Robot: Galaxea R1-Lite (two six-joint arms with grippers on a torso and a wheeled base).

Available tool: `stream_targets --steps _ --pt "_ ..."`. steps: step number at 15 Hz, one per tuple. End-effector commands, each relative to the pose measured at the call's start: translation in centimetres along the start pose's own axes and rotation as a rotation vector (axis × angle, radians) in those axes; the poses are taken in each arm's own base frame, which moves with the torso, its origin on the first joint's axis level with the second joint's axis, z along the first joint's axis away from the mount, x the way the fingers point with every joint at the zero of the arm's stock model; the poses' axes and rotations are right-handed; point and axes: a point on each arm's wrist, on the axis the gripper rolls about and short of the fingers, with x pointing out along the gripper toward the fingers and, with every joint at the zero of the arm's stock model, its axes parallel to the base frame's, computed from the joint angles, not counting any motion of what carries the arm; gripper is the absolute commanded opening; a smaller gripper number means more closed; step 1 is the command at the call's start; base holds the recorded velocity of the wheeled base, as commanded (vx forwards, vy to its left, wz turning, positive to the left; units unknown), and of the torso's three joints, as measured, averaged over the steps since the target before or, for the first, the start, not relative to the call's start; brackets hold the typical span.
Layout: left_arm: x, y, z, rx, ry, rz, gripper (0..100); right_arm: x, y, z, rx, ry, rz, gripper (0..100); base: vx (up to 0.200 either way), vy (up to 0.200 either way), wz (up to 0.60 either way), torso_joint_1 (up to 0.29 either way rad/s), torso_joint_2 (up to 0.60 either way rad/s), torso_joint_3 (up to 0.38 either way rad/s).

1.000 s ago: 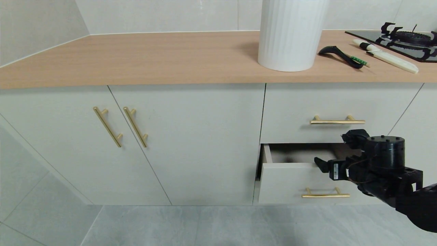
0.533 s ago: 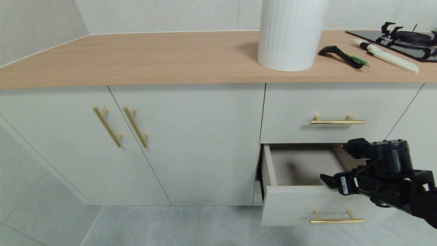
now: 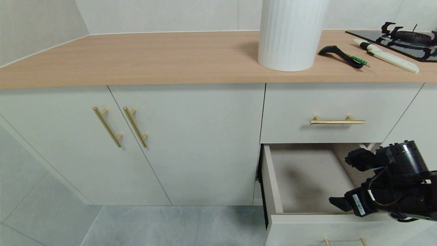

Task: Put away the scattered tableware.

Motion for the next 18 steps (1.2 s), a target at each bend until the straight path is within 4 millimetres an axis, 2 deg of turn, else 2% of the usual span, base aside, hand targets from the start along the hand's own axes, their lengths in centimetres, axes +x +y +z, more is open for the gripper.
stream_targets --steps 1,5,9,12,15,18 --pt "0.0 0.0 0.0 -0.001 0.001 0.001 100 -1.5 0.1 0.0 -0.039 0.018 0.01 100 0.0 0.0 0.0 0.0 0.0 0.0" --pt "0.0 0.0 0.0 -0.001 0.001 0.001 100 -3.1 0.2 -1.1 -0.121 0.193 0.029 100 0.0 0.0 0.0 0.0 0.0 0.0" --pt "0.0 0.0 0.0 -0.001 0.001 0.001 100 -4.2 0.9 -1.7 -0.176 0.243 0.057 100 0.0 0.0 0.0 0.0 0.0 0.0" --pt "0.0 0.0 0.0 0.0 0.001 0.001 100 -4.3 0.8 -0.6 -0.15 0.181 0.051 100 0.0 0.0 0.0 0.0 0.0 0.0" --pt "0.0 0.0 0.0 0.0 0.001 0.001 100 -6.3 0.4 0.7 -0.051 0.049 0.044 100 0.0 0.0 0.0 0.0 0.0 0.0" --pt "0.0 0.0 0.0 -0.001 0.001 0.001 100 -7.6 -0.2 0.8 -0.027 -0.006 0.035 100 0.0 0.0 0.0 0.0 0.0 0.0"
